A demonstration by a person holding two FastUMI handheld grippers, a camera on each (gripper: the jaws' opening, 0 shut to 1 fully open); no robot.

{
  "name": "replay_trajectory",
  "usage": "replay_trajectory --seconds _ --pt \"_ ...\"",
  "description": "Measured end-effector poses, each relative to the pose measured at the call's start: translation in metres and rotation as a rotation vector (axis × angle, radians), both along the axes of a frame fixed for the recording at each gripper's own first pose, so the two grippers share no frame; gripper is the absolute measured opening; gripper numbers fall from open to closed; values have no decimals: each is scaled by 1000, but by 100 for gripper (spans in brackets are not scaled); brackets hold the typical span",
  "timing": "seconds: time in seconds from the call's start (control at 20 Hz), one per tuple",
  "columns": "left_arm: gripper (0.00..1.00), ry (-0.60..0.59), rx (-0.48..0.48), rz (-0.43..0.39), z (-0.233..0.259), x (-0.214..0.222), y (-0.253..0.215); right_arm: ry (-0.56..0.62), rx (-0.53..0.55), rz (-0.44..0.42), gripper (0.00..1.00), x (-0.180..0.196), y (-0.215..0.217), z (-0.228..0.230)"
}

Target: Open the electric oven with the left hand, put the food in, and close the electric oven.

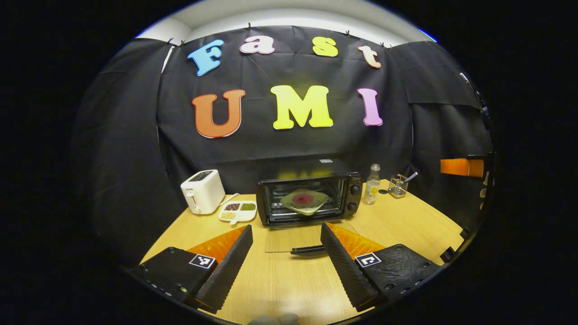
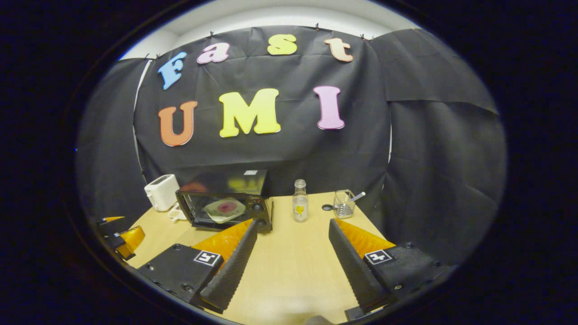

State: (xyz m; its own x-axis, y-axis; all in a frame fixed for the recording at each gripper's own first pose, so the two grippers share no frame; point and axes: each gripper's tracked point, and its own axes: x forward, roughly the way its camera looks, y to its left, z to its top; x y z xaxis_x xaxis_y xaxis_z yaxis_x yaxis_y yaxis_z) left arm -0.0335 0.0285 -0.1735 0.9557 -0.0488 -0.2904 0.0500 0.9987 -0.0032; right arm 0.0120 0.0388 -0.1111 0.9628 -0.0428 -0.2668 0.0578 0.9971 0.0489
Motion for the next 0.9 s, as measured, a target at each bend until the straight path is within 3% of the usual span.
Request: replay_trajectory --seconds 0.1,0.35,0.4,0.45,0.9 --pt "97 53 -8 -14 -26 0 -14 10 -20 -2 96 -13 -9 -3" --pt "97 160 -20 -14 -79 2 -43 21 -39 35 100 -23 -21 -4" --pt "97 173 -26 -14 -87 4 -50 23 -44 42 96 -23 -26 -4" --pt "97 191 -31 -18 -95 6 -57 33 -50 44 100 -23 -31 -6" --pt "97 281 -14 -11 -165 39 -89 96 -64 65 96 -10 -59 -15"
